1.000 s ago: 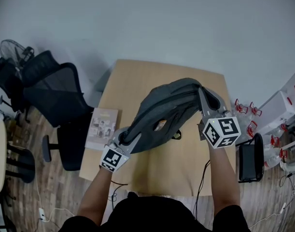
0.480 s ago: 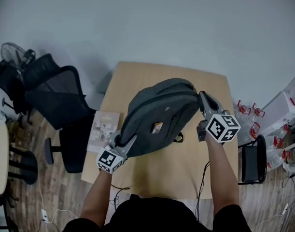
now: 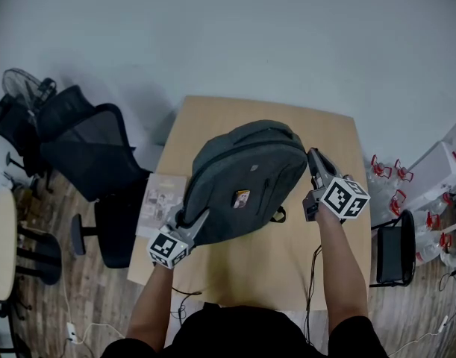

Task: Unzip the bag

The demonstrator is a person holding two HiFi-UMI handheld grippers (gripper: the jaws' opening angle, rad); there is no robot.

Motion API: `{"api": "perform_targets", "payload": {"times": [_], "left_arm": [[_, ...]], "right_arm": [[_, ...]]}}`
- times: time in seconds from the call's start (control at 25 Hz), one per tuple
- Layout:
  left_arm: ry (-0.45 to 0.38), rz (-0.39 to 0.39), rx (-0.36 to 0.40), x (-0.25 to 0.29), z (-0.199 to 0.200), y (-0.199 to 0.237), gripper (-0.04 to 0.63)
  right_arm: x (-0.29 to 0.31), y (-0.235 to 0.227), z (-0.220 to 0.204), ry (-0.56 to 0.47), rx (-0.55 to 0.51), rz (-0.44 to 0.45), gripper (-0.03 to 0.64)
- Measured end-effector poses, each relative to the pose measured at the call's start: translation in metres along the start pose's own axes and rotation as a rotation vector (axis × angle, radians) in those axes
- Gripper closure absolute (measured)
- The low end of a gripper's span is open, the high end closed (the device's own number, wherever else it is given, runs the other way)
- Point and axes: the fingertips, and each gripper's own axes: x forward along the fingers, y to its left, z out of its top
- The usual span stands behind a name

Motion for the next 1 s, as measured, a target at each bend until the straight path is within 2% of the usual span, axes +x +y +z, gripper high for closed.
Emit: {"api": "perform_targets", "payload": {"times": [0.4, 0.68, 1.0], "left_arm": [[0.004, 0.026, -0.026, -0.001, -0.004, 0.010, 0.472], [0.010, 0.030, -0.023, 0.001, -0.006, 0.012, 0.469], [0.014, 0.040, -0.028, 0.002, -0.006, 0.013, 0.468]], "right_arm": [[-0.002, -0.032, -0.056, 0.028, 0.152, -0.043, 0.601], [-0.003, -0.042, -0.084, -0.010, 0.366, -0.053, 0.600], [-0.007, -0.048, -0.109, -0.001, 0.404, -0.069, 0.597]]}}
